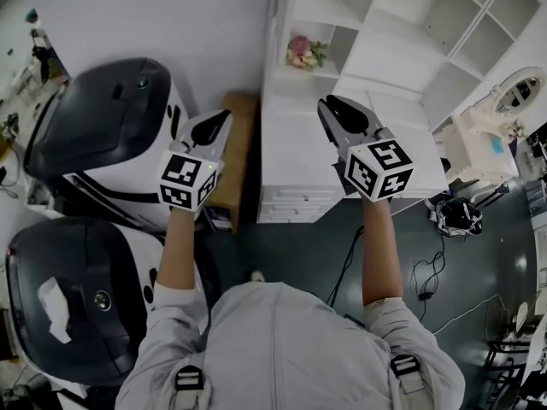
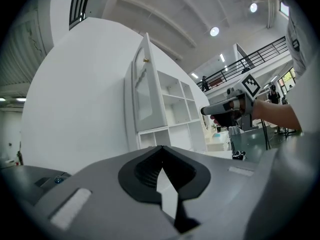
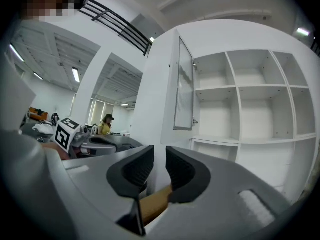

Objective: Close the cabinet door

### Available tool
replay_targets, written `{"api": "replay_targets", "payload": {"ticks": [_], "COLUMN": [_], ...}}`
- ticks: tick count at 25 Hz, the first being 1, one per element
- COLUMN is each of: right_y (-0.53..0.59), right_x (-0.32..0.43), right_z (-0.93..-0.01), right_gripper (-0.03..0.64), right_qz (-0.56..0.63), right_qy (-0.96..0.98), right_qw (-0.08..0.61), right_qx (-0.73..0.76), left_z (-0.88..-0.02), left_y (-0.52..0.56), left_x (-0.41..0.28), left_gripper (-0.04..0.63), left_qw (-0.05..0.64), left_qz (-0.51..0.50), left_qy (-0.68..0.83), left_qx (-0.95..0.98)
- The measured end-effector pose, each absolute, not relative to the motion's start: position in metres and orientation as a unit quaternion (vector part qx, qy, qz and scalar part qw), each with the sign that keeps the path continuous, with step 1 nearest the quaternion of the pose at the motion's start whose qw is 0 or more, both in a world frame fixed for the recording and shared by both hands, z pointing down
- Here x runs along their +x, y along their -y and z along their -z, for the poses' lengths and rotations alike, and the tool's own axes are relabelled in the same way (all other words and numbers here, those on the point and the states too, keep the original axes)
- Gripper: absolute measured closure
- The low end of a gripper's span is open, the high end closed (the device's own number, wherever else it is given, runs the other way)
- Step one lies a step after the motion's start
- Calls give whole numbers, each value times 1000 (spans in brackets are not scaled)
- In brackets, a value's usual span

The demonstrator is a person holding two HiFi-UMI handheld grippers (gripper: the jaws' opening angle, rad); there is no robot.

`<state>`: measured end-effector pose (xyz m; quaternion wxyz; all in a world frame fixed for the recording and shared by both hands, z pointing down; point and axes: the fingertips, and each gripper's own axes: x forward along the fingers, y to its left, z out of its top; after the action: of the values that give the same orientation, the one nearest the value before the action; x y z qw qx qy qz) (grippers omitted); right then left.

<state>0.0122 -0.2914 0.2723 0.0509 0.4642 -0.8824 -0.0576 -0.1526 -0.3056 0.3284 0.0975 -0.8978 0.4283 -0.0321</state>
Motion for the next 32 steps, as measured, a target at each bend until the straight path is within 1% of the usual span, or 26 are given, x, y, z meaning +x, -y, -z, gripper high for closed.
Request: {"api": "replay_targets", "payload": {"ticks": [2,15,20,25,28,29,32], "right_y": [301,363,381,396,406,408,409], "right_x": [-1,-48,-49,-55,-53,-52,-52], "right_z": [-267,-242,-240,-237,-238,-239,-241], "right_gripper": [522,449,442,442,468,454,453], "right_qz": [61,67,91,75,49,45,58], "right_qy": [886,888,870,879,878,878,878], "right_qw": [49,28,48,39,20,18,30], "right_qx": [457,455,482,470,475,477,473], "left_z": [-330,-336,-343,-343,-342,-342,-343], "left_y": [310,332,335,337,337,337,337], "left_x": [-156,-182,-186,-184,-183,-183,-180], "left_gripper": [577,577,577,577,577,577,577], "left_qw": [98,98,85,86,85,84,79], "left_qz": [33,43,46,52,52,51,50], "left_qy": [-428,-444,-457,-465,-471,-472,-477], "left_qx": [-898,-890,-884,-880,-877,-876,-874]}}
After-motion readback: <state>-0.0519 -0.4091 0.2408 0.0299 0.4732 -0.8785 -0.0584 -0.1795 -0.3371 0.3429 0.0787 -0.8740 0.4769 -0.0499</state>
